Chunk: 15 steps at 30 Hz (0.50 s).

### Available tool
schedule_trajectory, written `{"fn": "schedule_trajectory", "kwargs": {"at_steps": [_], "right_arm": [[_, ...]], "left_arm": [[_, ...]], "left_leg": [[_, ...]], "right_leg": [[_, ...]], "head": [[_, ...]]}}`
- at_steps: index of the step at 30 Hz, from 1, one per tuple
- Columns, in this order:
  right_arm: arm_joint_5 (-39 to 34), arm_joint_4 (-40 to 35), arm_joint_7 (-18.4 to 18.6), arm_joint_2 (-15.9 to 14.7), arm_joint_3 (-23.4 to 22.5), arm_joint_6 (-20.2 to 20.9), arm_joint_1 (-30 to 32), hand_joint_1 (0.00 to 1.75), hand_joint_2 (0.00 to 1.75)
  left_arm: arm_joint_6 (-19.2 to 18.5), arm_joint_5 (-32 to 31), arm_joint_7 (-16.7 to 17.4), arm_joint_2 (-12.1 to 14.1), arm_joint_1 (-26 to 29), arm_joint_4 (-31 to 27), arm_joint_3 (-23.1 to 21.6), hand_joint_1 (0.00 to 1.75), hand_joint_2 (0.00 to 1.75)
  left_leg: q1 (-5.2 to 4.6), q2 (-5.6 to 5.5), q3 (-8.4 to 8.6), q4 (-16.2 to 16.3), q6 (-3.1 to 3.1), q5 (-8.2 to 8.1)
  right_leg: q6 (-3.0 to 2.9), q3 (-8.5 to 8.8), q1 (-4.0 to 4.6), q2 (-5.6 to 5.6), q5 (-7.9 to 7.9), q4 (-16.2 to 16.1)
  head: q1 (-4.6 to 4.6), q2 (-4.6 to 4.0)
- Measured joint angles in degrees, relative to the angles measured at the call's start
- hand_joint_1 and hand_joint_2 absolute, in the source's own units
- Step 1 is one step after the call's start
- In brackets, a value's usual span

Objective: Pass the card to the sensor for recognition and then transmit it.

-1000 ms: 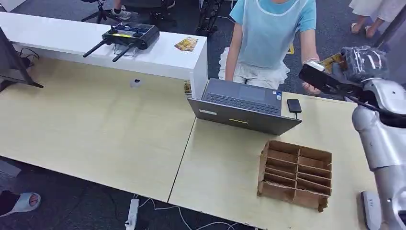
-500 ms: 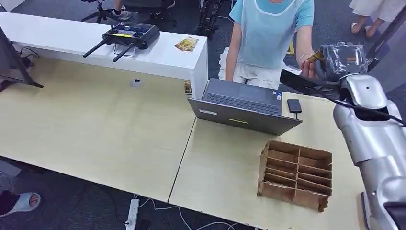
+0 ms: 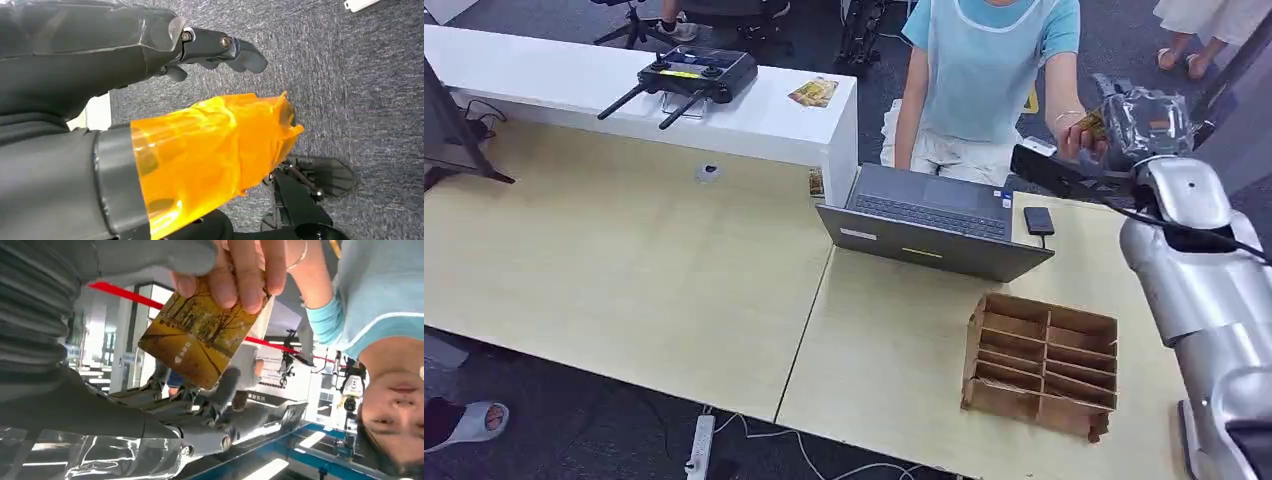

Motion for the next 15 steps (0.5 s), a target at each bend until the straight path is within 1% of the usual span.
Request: {"fn": "schedule_trajectory", "kwargs": {"at_steps": [2,3,7,9,11,12,15], "right_arm": [[-1.23,-0.61,-0.46,0.0,-0.85,-0.2,0.21,0.0,1.75],[-2.85,-1.01,-1.45,0.09,-1.38,-0.09,0.48,0.0,1.75],[-12.1,-4.2,-5.53,0.9,-6.32,1.47,2.45,0.0,1.75],[-17.95,-7.33,-7.37,1.29,-9.55,3.48,4.23,0.0,1.75],[-21.14,-10.28,-8.13,1.44,-12.07,4.83,5.96,0.0,1.75],[-23.76,-11.92,-8.76,1.81,-13.39,6.35,6.92,0.0,1.75],[-34.77,-16.45,-10.14,2.49,-17.85,11.47,10.03,0.0,1.75]], "left_arm": [[0.0,-0.04,0.02,0.0,0.0,0.0,0.0,0.0,0.0],[0.0,-0.04,0.02,0.0,0.0,0.0,0.0,0.0,0.0],[0.02,0.31,0.07,0.02,0.0,0.0,0.0,0.0,0.0],[0.09,0.81,0.09,0.02,0.04,0.0,0.0,0.0,0.0],[0.15,0.96,0.11,0.02,0.08,0.0,0.0,0.0,0.0],[0.17,1.07,0.13,0.02,0.07,0.0,0.02,0.0,0.0],[0.35,1.4,0.15,0.02,0.14,0.0,0.02,0.0,0.0]], "left_leg": [[0.0,0.0,0.0,0.0,0.0,0.0],[0.0,0.0,0.0,0.0,0.0,0.0],[0.0,0.0,0.0,0.0,0.0,0.0],[0.0,-0.03,0.0,0.01,0.0,0.0],[0.0,-0.03,-0.01,0.0,0.0,0.0],[0.0,-0.02,-0.01,0.0,0.0,-0.01],[0.0,-0.03,-0.01,0.0,0.0,-0.01]], "right_leg": [[0.0,0.0,0.0,0.0,0.0,0.0],[0.0,0.0,0.0,0.0,0.0,0.0],[0.0,0.0,0.0,0.01,0.0,-0.01],[0.0,0.0,0.0,-0.03,0.0,-0.01],[0.0,0.0,0.0,-0.03,0.0,-0.01],[0.0,0.0,0.0,-0.03,0.0,-0.01],[0.0,0.01,0.0,-0.04,0.0,-0.02]], "head": [[0.0,0.0],[0.02,0.0],[0.02,0.0],[0.02,0.0],[0.0,0.0],[0.0,-0.02],[0.0,0.0]]}}
